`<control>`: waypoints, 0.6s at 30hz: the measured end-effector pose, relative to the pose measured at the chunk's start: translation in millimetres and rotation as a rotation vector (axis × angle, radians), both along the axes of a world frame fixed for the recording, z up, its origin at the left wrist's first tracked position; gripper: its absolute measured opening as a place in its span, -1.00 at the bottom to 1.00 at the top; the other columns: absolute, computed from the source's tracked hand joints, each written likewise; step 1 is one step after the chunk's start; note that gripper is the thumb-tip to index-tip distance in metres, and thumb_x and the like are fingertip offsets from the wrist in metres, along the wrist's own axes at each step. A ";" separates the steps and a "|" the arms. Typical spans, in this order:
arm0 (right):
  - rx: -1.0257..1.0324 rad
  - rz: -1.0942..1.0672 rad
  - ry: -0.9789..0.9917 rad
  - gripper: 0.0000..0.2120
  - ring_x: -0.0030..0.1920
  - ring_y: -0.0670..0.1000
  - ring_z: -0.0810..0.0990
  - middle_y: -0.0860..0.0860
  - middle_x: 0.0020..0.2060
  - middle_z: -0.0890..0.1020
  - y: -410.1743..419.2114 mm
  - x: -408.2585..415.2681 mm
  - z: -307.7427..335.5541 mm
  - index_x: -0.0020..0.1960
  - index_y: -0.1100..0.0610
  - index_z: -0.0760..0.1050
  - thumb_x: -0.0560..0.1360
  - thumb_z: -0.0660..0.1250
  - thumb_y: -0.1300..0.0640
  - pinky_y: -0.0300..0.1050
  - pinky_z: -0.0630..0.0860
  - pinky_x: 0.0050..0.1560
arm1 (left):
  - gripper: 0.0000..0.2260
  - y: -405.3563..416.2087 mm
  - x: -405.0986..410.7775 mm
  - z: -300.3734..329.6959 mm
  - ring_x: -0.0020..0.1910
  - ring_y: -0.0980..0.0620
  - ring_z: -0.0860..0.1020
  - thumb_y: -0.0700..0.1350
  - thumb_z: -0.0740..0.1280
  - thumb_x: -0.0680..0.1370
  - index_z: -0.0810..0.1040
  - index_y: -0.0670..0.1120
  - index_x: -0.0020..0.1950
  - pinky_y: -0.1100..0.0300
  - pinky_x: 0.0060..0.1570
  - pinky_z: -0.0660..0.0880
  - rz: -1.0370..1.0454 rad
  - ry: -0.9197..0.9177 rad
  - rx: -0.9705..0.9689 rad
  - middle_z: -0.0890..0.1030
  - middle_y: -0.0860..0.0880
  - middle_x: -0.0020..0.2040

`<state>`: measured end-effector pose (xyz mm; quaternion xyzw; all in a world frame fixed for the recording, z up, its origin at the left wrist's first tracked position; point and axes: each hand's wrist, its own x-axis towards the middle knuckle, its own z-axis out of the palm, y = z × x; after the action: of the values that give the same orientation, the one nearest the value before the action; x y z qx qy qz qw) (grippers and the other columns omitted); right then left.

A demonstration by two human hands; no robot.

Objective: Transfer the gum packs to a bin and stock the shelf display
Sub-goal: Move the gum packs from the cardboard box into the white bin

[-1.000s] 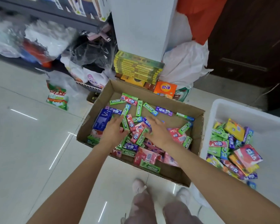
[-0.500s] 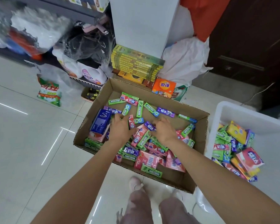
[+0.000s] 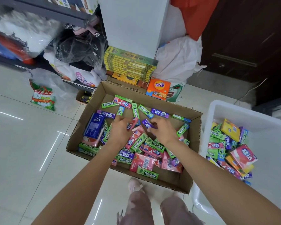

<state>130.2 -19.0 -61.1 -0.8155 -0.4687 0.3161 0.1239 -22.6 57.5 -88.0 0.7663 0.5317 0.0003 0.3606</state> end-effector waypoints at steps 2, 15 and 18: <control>0.027 -0.030 0.025 -0.74 -0.09 0.00 0.46 0.05 0.00 0.58 -3.0 2.2 0.8 0.11 0.15 0.54 0.46 0.41 0.09 -0.16 0.35 -0.13 | -0.57 -2.3 3.1 -0.1 0.16 -0.22 0.45 -0.26 0.43 0.43 0.48 -0.09 0.28 0.00 0.21 0.45 -0.004 0.066 -0.022 0.33 -0.21 0.28; 0.234 -0.216 0.069 -0.72 -0.07 0.07 0.52 0.10 -0.07 0.55 -36.3 26.6 35.0 0.11 0.20 0.54 0.50 0.35 0.04 -0.09 0.41 -0.07 | -0.63 -35.6 40.9 63.9 -0.28 0.06 0.45 -0.22 0.38 0.49 0.50 -0.07 0.29 0.30 -0.17 0.34 0.064 -0.217 0.170 0.45 -0.11 0.12; 0.346 -0.293 0.112 -0.77 -0.14 0.02 0.50 0.06 -0.08 0.57 -54.7 46.1 51.1 0.09 0.15 0.56 0.49 0.36 0.05 -0.11 0.39 -0.13 | -0.64 -58.2 73.2 90.8 -0.20 0.02 0.39 -0.19 0.38 0.46 0.53 -0.02 0.26 0.38 -0.25 0.24 0.037 -0.278 0.169 0.46 -0.09 -0.01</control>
<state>176.3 -73.7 -9.9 -0.8227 -0.3849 0.2541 0.3323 50.6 -0.7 2.8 0.7765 0.4890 0.1576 0.3649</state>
